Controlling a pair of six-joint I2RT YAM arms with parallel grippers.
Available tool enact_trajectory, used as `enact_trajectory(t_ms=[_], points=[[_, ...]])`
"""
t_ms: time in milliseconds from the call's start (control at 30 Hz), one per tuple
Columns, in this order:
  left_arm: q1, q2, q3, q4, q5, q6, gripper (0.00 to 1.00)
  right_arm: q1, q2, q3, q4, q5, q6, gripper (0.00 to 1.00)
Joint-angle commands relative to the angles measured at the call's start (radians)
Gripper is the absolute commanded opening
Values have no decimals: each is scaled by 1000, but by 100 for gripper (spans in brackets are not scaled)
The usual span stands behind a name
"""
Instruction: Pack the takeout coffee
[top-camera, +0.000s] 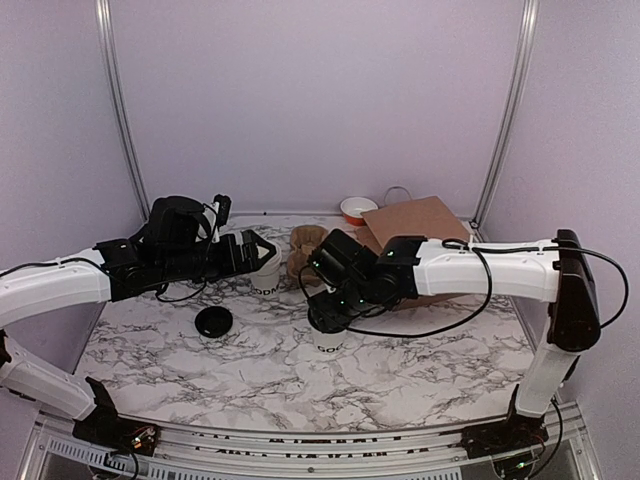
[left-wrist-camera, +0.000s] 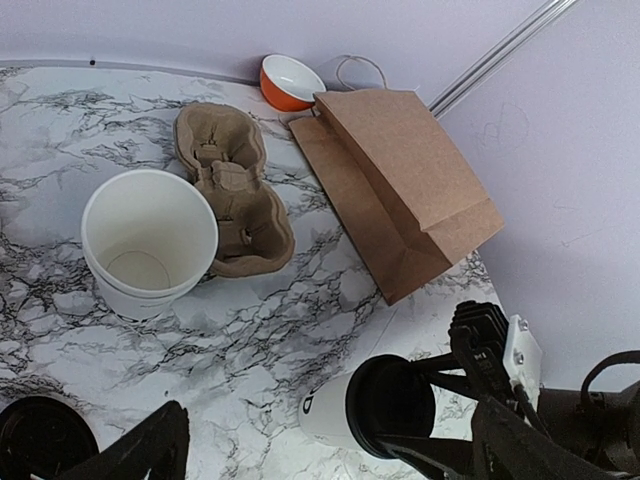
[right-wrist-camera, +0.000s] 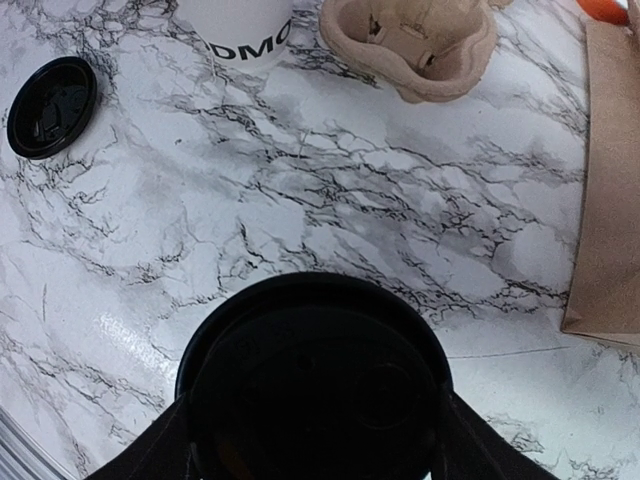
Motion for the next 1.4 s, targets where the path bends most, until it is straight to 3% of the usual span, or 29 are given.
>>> enact_trajectory(t_ms=[0, 233, 433, 767, 1067, 1367], points=[[6, 11, 10, -22, 15, 8, 99, 9, -33, -20, -18, 23, 42, 67], [6, 35, 42, -34, 22, 9, 99, -15, -134, -90, -37, 77, 86, 63], [6, 52, 67, -42, 25, 10, 99, -91, -308, -258, -73, 103, 151, 63], [6, 107, 125, -40, 62, 23, 99, -435, -614, -537, -124, 118, 155, 62], [6, 93, 115, -42, 65, 30, 99, -686, -638, -579, -86, 98, 90, 61], [6, 69, 96, -42, 57, 27, 99, -711, -623, -586, -63, 62, 75, 67]])
